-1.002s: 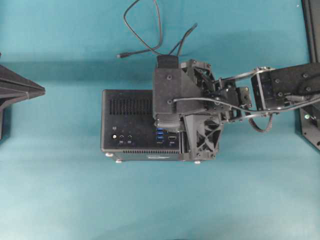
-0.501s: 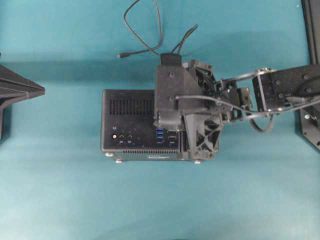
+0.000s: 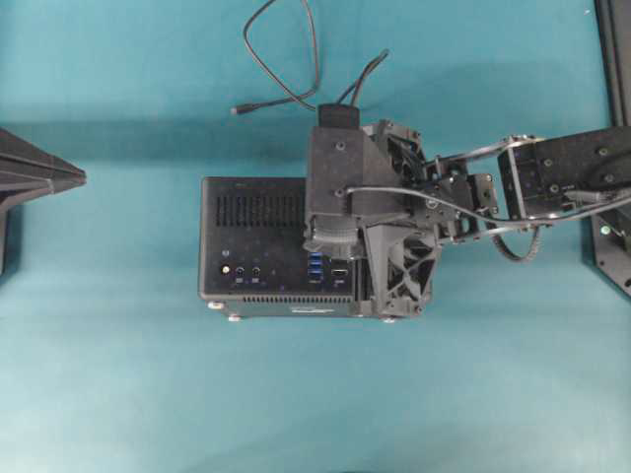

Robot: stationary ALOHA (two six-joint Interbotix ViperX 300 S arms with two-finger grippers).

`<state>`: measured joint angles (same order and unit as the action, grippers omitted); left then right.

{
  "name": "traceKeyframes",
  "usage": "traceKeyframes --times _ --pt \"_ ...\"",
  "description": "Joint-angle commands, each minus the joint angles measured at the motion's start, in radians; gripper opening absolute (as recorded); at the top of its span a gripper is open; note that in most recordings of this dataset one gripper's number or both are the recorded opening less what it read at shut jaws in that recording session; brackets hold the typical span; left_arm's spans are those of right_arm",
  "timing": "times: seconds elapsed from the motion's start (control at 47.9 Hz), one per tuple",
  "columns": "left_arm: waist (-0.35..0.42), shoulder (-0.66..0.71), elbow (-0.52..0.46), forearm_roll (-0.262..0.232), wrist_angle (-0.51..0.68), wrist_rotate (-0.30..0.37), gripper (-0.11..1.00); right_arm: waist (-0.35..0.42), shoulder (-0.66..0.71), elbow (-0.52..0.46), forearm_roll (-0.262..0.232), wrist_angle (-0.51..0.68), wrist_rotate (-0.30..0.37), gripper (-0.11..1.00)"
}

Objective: Insert the USB into the PC box with both arms.

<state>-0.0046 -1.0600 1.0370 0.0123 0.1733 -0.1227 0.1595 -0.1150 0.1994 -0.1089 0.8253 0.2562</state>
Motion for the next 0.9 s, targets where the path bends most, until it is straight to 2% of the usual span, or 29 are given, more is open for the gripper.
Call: traceKeyframes --times 0.0,0.25,0.459,0.626,0.877 --pt "0.003 0.005 -0.028 0.002 -0.008 -0.002 0.00 0.009 0.002 0.011 0.003 0.005 0.014 0.06" --pt "0.003 0.005 -0.029 0.002 -0.008 -0.002 0.00 -0.031 0.002 0.014 -0.037 0.003 0.012 0.06" --pt "0.003 0.005 -0.026 0.003 -0.008 -0.002 0.00 -0.003 0.002 0.012 -0.026 -0.003 0.017 0.06" --pt "0.003 0.005 -0.026 0.002 -0.009 -0.002 0.00 0.025 0.002 0.006 0.006 -0.003 0.020 0.06" --pt "0.003 0.005 -0.026 0.003 -0.008 -0.002 0.00 -0.003 0.003 0.017 -0.014 -0.003 0.017 0.06"
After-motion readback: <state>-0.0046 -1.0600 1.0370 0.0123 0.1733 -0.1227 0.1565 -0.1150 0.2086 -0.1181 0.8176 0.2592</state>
